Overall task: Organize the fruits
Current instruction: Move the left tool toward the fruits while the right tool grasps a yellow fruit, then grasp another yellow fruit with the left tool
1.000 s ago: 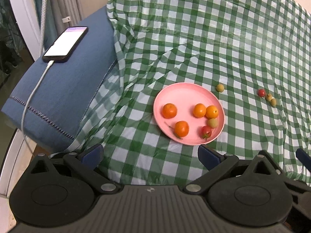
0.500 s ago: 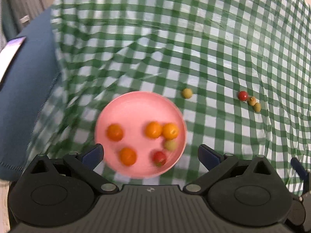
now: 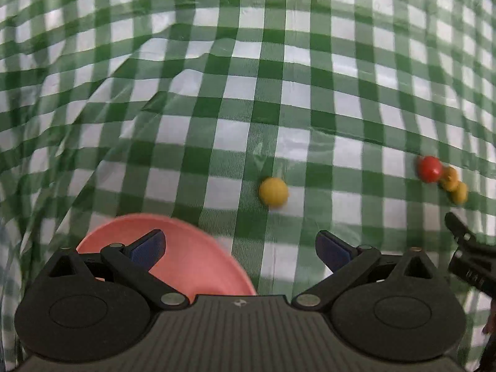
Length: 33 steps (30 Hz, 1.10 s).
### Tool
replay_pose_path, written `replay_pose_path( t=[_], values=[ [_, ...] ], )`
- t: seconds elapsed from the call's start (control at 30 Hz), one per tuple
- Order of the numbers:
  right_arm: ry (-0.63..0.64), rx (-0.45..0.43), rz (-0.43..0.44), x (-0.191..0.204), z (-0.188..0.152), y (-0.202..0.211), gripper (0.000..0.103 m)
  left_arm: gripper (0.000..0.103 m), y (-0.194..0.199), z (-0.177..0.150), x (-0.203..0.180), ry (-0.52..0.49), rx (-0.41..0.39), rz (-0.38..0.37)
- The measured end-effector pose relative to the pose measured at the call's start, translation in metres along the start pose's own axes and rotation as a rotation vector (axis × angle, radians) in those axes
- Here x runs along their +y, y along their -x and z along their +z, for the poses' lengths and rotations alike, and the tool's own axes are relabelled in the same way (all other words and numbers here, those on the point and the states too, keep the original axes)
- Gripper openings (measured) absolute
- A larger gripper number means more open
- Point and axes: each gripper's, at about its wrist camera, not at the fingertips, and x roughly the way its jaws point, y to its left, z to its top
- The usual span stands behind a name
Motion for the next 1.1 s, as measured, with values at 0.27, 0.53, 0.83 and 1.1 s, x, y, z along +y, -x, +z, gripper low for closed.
replay_pose_path(
  t=[0.27,0.53,0.83,1.1],
  values=[
    [0.077,0.013,0.078,-0.011,0.015,-0.044,0.102,0.103,-0.045,0.023,0.0,0.016,0.048,0.002],
    [0.148,0.021,0.156,0.001,0.023,-0.029,0.034,0.029,-0.035,0.015,0.003,-0.014,-0.003,-0.151],
    [0.145,-0.155,0.072,0.009,0.008,0.03,0.033,0.002,0.008,-0.002,0.02,-0.01,-0.12,-0.272],
    [-0.008,-0.214,0.124,0.02,-0.04,0.086,0.034,0.003,0.031,-0.014,0.021,-0.01,-0.18,-0.315]
  ],
)
